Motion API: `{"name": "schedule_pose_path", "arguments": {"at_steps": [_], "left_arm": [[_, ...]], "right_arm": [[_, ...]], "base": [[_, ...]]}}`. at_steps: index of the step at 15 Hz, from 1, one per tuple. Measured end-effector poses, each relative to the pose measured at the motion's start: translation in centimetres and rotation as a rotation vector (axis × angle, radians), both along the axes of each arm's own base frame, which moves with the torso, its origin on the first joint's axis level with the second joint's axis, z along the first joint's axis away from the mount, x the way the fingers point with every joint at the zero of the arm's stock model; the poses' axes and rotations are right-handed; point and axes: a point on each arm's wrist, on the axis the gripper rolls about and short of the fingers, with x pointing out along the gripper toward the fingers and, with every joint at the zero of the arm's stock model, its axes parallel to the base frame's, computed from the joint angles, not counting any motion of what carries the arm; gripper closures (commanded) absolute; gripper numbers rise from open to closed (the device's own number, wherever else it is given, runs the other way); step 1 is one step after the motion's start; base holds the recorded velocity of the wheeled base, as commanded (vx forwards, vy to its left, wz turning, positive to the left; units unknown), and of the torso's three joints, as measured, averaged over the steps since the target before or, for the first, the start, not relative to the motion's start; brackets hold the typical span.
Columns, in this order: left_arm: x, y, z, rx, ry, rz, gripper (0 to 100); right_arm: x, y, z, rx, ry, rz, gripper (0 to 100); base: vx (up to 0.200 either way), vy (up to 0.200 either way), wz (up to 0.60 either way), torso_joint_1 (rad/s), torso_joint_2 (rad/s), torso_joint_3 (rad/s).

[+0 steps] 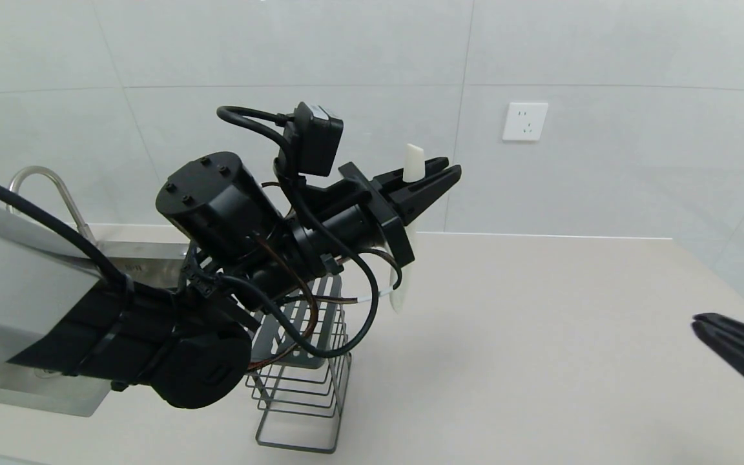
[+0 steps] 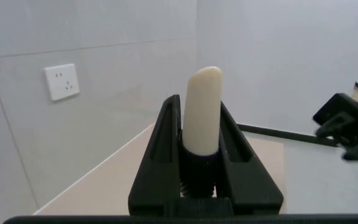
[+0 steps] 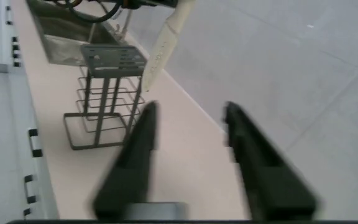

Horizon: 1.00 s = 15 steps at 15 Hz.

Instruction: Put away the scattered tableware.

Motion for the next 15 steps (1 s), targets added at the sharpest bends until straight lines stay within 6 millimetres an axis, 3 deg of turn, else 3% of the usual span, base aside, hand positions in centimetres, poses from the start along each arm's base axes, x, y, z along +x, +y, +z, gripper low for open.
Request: {"name": "schedule_pose_path", "arguments": {"at_steps": [7, 11, 13, 15], "left_arm": [[-1.1, 1.0, 0.1, 0.008, 0.002, 0.031, 100], [-1.9, 2.0, 0.8, -0.003, -0.008, 0.037, 100], [-1.9, 2.3, 1.1, -0.009, -0.015, 0.043, 100], [-2.0, 2.5, 1.3, -0.014, -0.028, 0.046, 100]], "right_arm": [[-6.7, -2.5, 0.2, 0.067, -0.160, -0.230, 100], [-10.4, -2.7, -2.4, 0.077, -0.166, -0.319, 100], [-11.3, -2.8, -4.2, 0.098, -0.096, -0.389, 100], [-11.4, -3.0, -6.4, 0.137, 0.085, -0.481, 100]], "base": [[0.000, 0.000, 0.00, 0.000, 0.00, 0.000], [0.000, 0.000, 0.00, 0.000, 0.00, 0.000], [0.000, 0.000, 0.00, 0.000, 0.00, 0.000], [0.000, 0.000, 0.00, 0.000, 0.00, 0.000]]}}
